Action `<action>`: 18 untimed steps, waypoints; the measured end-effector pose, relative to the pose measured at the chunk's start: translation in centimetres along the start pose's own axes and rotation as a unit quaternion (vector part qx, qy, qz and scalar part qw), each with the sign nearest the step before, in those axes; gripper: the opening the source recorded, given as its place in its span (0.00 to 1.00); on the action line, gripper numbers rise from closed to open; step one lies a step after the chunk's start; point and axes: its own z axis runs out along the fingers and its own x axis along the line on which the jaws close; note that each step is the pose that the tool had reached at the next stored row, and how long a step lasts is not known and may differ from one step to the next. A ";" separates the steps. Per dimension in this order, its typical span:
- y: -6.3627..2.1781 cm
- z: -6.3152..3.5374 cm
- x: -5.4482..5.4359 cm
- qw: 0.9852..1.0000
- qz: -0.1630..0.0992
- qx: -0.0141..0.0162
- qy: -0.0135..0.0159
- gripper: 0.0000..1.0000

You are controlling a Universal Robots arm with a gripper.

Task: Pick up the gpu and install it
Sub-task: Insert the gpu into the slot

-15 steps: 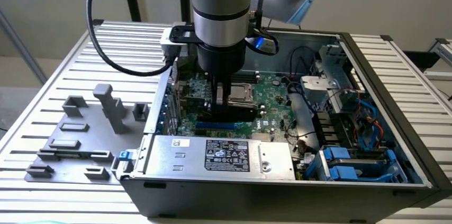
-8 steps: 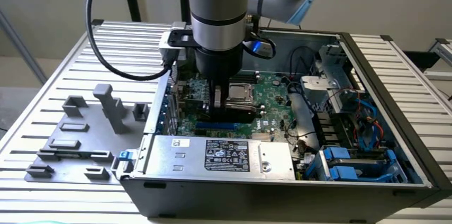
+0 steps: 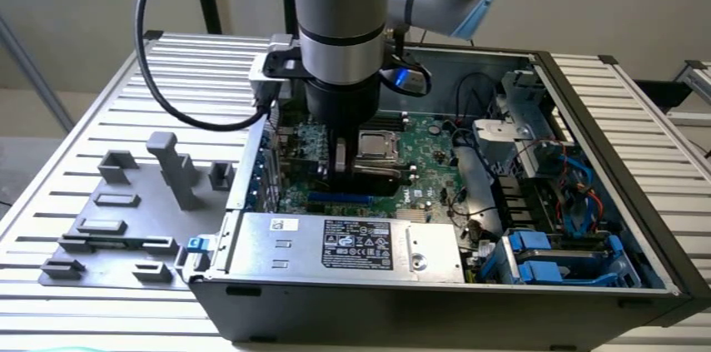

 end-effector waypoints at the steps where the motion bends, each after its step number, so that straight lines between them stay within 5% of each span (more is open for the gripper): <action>1: 0.04 0.07 0.0 1.000 0.000 0.000 0.000 0.26; 18: 0.36 0.73 -0.2 1.000 0.004 -0.002 0.002 0.26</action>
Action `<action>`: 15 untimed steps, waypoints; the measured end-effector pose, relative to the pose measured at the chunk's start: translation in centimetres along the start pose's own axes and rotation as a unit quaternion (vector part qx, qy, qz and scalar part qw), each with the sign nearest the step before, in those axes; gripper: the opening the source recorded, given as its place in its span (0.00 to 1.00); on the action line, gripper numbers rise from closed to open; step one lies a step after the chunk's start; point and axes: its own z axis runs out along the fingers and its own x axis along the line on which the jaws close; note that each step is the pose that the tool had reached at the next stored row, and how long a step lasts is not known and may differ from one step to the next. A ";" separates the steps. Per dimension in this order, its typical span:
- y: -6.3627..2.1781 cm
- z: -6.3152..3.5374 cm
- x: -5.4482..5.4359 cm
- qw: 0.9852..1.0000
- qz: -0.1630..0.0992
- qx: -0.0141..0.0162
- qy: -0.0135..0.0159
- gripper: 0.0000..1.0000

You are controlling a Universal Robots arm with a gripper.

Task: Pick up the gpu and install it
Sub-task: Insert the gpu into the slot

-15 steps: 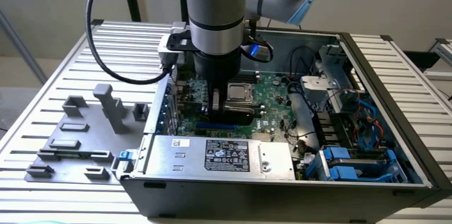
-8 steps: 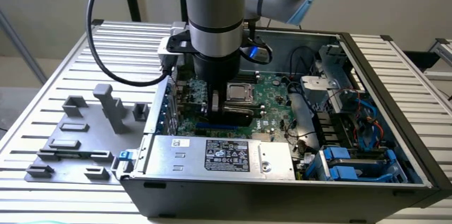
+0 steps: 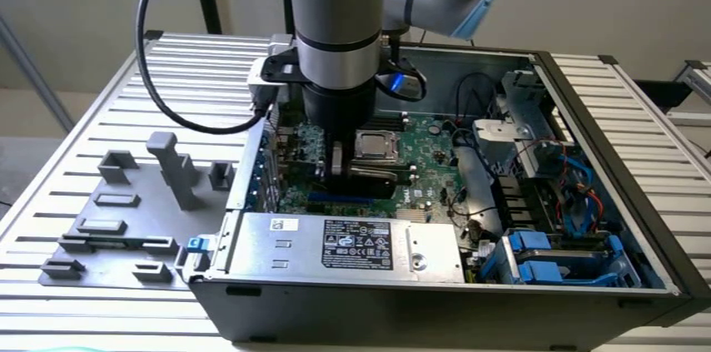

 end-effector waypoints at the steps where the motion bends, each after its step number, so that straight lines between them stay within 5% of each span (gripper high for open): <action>1: 0.02 0.04 0.0 1.000 0.001 0.000 0.000 0.26; 15: 0.32 0.45 -0.1 1.000 0.005 0.000 0.002 0.26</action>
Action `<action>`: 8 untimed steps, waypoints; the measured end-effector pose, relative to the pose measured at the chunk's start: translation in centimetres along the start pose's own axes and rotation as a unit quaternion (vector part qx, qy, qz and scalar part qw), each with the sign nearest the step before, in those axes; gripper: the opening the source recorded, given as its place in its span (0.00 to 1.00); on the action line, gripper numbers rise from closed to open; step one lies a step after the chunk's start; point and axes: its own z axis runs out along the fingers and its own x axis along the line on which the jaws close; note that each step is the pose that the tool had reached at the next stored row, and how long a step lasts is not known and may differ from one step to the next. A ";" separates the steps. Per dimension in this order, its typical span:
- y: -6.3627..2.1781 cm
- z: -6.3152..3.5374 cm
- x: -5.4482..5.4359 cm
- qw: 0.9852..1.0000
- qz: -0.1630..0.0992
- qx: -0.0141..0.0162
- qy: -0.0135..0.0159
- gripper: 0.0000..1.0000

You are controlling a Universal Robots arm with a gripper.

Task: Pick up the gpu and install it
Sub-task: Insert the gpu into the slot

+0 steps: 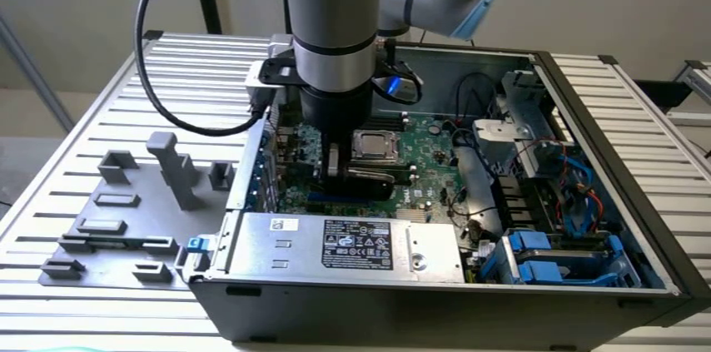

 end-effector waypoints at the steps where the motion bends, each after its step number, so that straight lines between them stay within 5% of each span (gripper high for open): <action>1: 0.01 0.00 0.0 1.000 0.000 0.000 0.000 0.26; 8: 0.18 0.00 -0.1 1.000 0.000 0.000 0.001 0.26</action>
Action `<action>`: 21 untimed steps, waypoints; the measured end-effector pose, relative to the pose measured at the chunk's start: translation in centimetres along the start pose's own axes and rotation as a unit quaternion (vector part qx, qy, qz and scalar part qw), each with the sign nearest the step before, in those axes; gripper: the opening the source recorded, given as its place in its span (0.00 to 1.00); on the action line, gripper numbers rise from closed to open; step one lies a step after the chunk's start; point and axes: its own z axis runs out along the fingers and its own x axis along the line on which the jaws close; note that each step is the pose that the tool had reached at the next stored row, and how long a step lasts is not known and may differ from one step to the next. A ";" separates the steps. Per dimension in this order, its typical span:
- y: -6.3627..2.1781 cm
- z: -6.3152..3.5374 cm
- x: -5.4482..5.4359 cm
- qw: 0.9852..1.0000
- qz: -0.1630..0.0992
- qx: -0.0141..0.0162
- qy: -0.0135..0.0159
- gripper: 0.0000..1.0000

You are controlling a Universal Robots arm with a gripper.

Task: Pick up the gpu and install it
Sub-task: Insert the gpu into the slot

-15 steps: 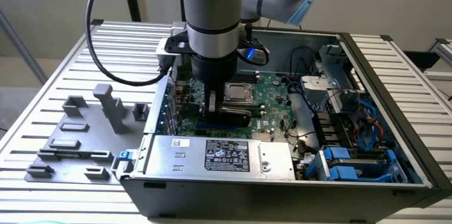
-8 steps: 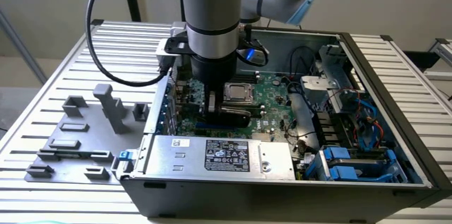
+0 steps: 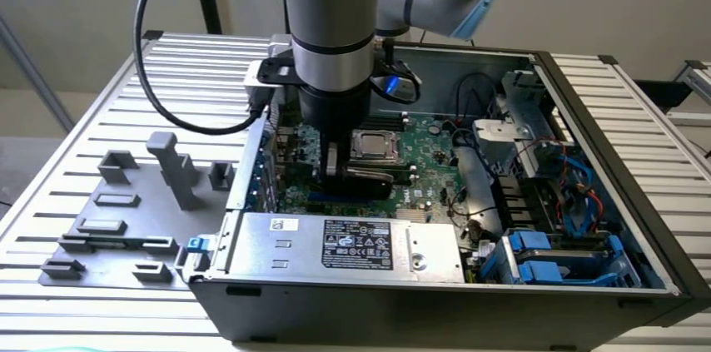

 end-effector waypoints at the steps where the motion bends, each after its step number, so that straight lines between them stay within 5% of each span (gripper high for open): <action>1: 0.00 0.00 0.0 1.000 0.000 0.000 0.000 0.26; 7: 0.02 0.01 -0.1 1.000 -0.004 0.000 0.003 0.26; 21: 0.02 0.03 -0.1 1.000 -0.010 0.000 0.003 0.26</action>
